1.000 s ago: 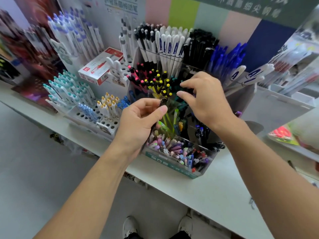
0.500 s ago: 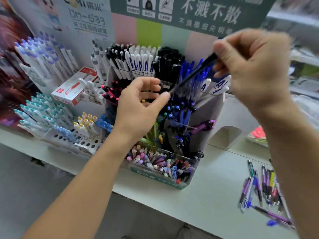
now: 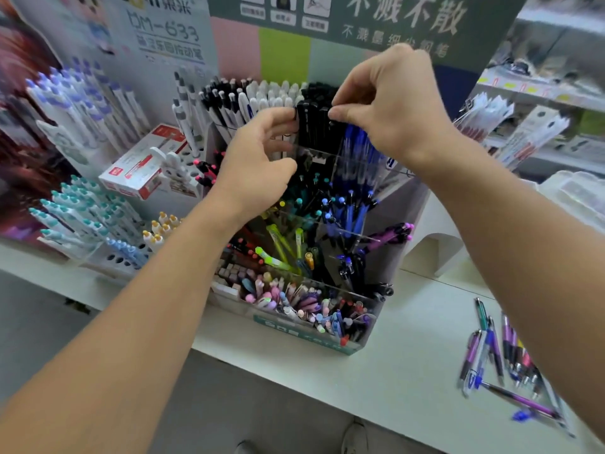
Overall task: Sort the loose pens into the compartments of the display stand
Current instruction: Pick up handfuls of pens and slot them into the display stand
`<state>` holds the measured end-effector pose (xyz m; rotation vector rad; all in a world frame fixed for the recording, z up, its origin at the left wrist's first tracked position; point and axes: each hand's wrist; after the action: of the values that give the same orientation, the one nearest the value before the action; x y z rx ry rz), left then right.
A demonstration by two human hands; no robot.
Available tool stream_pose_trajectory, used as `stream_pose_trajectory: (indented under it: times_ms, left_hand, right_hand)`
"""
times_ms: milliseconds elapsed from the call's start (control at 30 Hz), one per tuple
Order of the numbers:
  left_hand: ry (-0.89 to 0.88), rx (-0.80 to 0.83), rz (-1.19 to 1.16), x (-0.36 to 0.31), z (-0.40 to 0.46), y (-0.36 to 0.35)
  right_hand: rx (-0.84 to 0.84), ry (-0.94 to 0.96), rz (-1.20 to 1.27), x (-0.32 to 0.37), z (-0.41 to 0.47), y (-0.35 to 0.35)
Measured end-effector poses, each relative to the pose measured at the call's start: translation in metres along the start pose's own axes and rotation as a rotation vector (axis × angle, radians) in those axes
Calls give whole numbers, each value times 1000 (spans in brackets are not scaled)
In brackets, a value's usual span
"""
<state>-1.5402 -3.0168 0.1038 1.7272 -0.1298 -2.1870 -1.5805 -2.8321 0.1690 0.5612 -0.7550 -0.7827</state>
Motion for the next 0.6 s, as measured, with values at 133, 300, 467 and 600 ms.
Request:
stream_pose_trajectory:
  times_ms: [133, 300, 467, 600]
  left_hand:
    - [-9, -184, -55, 1, -15, -8]
    - [-83, 23, -151, -18, -63, -69]
    - [11, 474, -45, -13, -118, -194]
    - [145, 734, 203, 15, -160, -292]
  right_hand:
    - [-39, 20, -44, -3, -9, 10]
    - [-298, 5, 56, -35, -87, 70]
    - [-225, -658, -189, -165, -212, 118]
    - [136, -1165, -356, -223, -313, 132]
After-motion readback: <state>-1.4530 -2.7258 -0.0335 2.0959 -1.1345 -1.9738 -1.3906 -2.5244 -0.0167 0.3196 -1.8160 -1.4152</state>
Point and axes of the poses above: each hand's wrist, its own z-axis towards the middle knuckle, its own y-axis out of the back of the hand, x = y × z, and after that the axes turned 11 degrees about -x, right-handed
